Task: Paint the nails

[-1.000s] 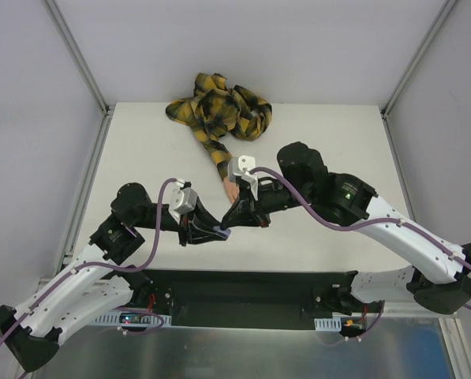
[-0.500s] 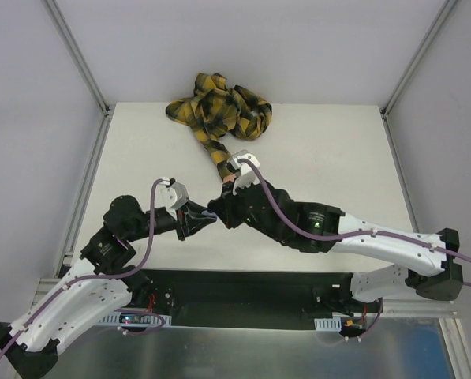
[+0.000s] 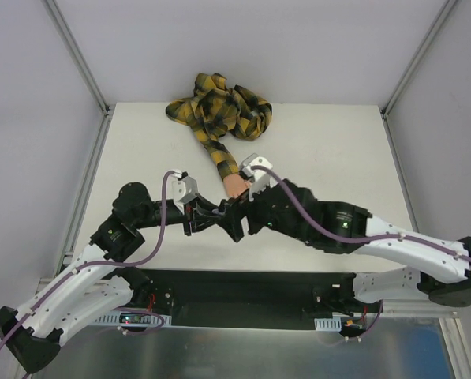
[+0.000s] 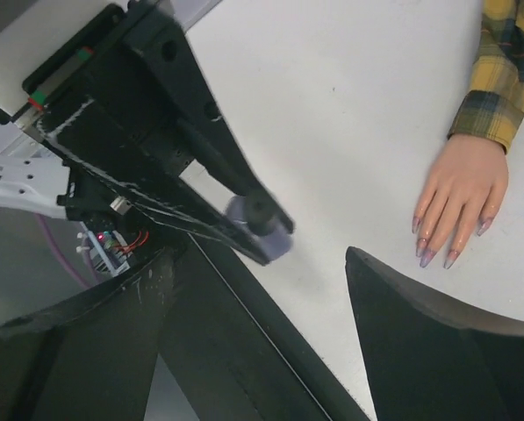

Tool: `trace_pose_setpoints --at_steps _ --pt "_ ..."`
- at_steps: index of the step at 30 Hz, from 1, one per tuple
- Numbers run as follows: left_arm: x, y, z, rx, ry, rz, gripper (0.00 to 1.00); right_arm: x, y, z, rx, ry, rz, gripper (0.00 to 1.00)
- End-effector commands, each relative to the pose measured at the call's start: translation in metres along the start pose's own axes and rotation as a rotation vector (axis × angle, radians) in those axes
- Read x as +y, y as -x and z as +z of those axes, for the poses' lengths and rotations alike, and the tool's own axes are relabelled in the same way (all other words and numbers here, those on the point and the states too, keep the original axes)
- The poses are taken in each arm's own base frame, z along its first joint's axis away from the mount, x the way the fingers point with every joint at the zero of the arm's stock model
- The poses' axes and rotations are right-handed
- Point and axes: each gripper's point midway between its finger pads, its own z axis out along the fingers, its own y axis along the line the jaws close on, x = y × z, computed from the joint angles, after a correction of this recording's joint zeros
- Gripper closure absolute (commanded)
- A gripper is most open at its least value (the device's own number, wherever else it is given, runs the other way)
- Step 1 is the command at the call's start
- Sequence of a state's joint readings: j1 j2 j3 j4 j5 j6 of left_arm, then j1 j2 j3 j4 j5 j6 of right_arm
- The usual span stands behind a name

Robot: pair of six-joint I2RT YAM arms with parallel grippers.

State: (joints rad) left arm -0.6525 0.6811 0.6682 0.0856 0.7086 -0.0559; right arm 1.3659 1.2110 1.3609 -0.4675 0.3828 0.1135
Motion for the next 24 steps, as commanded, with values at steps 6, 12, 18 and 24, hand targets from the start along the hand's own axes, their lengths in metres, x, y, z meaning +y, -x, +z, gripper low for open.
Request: trace_pose_setpoints --at_steps 6,12,18,24 --pt "-0.072 0.033 -0.012 -0.068 -0.425 0.055 1.00 0.027 0.019 -0.058 -0.092 0.544 -0.231 0.22" --pt "-0.090 0.034 -0.019 -0.059 -0.558 0.031 1.00 0.055 0.019 -0.064 -0.104 0.799 -0.322 0.47" --pt "-0.093 0.034 -0.021 -0.060 -0.580 0.029 1.00 0.060 0.022 -0.058 -0.129 0.861 -0.338 0.55" --pt "-0.092 0.035 -0.019 -0.062 -0.570 0.023 1.00 0.065 0.023 -0.060 -0.131 0.897 -0.320 0.61"
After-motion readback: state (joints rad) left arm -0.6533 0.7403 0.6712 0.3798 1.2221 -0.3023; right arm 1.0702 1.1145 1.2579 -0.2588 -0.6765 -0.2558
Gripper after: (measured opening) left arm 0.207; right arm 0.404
